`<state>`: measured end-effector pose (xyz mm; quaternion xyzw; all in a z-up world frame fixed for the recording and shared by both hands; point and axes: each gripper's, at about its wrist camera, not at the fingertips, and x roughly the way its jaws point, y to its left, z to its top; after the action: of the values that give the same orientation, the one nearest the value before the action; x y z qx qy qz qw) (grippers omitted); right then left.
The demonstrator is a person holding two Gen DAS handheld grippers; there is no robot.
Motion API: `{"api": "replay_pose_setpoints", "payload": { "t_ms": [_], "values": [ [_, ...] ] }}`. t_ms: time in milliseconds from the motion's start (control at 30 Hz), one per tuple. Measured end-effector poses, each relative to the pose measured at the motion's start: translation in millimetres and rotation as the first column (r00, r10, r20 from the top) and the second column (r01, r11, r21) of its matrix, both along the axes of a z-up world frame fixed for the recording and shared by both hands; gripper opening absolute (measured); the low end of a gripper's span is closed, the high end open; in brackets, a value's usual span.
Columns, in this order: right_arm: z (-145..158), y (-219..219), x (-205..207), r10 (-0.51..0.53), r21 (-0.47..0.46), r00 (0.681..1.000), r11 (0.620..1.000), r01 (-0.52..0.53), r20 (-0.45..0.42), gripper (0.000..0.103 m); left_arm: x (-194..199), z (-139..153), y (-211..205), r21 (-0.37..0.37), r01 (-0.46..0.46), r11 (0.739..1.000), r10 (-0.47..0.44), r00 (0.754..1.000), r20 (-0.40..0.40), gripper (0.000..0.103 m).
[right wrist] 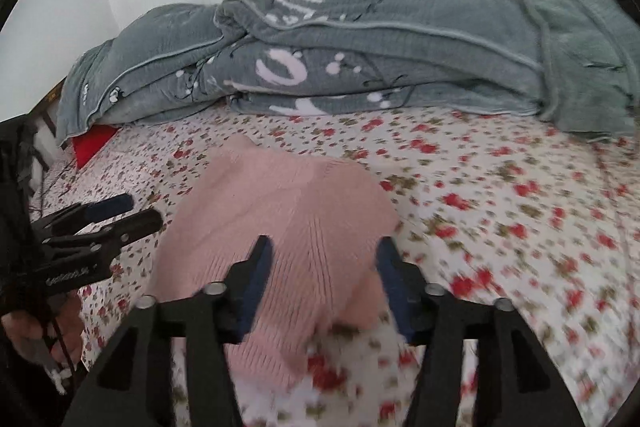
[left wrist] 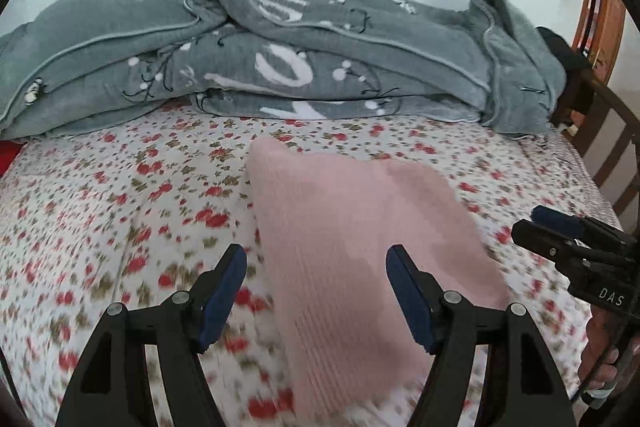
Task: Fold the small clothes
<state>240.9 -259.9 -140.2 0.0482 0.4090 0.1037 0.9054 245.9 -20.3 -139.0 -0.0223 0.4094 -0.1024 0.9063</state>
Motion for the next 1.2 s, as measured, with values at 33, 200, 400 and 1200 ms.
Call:
{"api": "replay_pose_setpoints", "payload": {
  "t_ms": [33,200,400,1200],
  "values": [
    [9.1,-1.8,-15.3,-0.038,-0.018,0.999,0.999,0.038,0.001,0.073,-13.0,6.1,-1.6,-0.002,-0.002,1.0,0.002,1.0,0.006,0.071],
    [37.4,-5.0,-73.5,-0.091,-0.023,0.996,0.995,0.092,0.024,0.082,-64.2,25.4,-5.6,0.01,-0.026,1.0,0.026,0.999,0.031,0.082],
    [66.8,-4.7,-148.3,-0.144,-0.063,0.983,0.986,0.152,0.118,0.093,-119.4,41.7,-6.8,0.011,-0.045,0.999,0.045,0.998,0.047,0.088],
    [105.0,-11.5,-222.6,-0.155,-0.068,0.969,0.983,0.171,0.192,0.097,-186.6,77.6,-26.1,0.023,-0.043,0.999,0.041,0.994,0.1,0.095]
  ]
}}
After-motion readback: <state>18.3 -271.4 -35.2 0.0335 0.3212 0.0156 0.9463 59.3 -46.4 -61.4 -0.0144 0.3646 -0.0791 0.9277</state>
